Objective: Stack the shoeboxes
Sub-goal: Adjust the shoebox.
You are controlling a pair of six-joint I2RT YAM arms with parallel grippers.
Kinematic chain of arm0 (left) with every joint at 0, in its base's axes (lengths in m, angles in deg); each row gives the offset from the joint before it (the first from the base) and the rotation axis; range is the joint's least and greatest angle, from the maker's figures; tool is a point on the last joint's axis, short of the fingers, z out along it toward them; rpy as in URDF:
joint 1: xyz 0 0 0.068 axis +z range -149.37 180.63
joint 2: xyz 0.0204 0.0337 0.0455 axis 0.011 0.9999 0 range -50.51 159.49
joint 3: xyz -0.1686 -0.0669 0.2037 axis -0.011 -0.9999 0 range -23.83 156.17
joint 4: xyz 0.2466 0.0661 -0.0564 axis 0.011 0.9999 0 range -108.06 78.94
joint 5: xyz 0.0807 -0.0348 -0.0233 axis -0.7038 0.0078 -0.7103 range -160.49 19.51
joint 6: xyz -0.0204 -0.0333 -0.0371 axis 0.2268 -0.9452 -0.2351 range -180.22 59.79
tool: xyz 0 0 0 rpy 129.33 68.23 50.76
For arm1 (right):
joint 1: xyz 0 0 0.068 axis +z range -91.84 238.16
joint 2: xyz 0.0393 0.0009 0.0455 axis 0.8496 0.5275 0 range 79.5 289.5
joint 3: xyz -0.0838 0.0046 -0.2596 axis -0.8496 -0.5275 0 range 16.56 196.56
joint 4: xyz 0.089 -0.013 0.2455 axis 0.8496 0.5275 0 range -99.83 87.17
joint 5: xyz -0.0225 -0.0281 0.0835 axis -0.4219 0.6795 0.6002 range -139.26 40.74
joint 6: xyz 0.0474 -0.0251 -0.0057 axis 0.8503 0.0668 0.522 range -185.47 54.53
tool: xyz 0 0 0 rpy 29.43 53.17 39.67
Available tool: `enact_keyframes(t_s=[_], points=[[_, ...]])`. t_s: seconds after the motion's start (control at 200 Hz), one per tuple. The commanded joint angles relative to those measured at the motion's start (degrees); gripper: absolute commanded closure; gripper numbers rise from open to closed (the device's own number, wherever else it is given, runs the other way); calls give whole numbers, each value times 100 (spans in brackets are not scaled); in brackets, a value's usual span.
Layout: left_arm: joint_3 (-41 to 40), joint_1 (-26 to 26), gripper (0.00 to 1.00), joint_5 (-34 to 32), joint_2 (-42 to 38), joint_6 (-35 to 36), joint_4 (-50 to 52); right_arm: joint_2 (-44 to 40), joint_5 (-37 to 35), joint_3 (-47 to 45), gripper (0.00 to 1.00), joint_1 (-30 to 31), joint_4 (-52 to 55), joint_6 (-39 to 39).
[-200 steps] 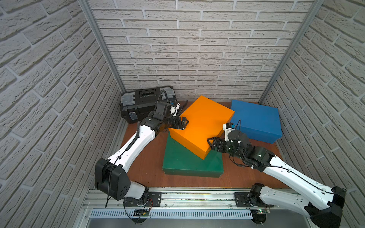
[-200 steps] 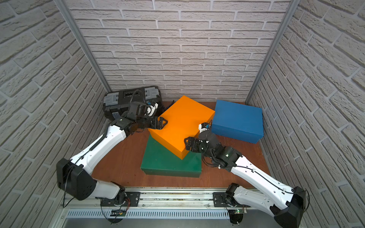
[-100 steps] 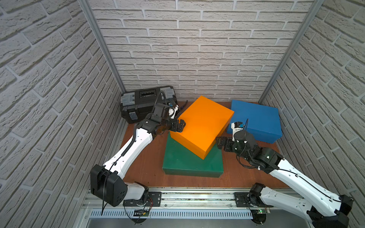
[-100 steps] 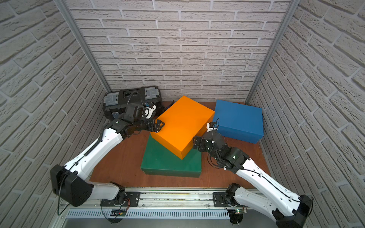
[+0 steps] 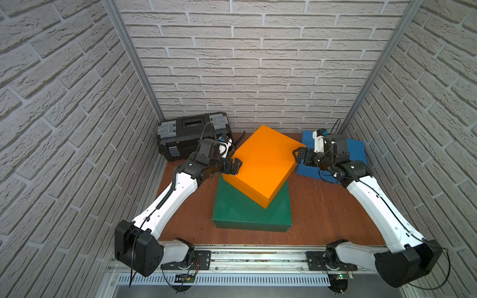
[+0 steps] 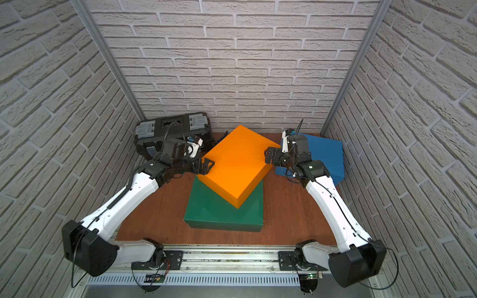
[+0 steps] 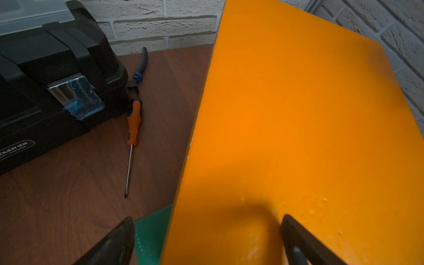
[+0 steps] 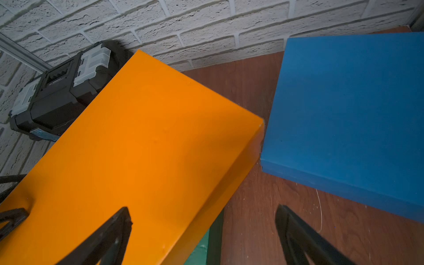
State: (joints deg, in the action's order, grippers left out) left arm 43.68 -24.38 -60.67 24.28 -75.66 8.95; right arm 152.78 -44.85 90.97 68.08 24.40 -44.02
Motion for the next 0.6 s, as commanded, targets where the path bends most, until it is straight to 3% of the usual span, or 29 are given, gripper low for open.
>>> enact_keyframes(t_s=[0.0,0.395,0.595], points=[[-306,30,2,-262,19,125,746,438,972,432,1,-376,-387,-382],[-413,41,2,-279,91,90,700,1983,1741,1528,0,-760,-157,-1280],[-384,41,2,-279,115,76,736,2373,2589,1691,4,-887,-146,-1430]])
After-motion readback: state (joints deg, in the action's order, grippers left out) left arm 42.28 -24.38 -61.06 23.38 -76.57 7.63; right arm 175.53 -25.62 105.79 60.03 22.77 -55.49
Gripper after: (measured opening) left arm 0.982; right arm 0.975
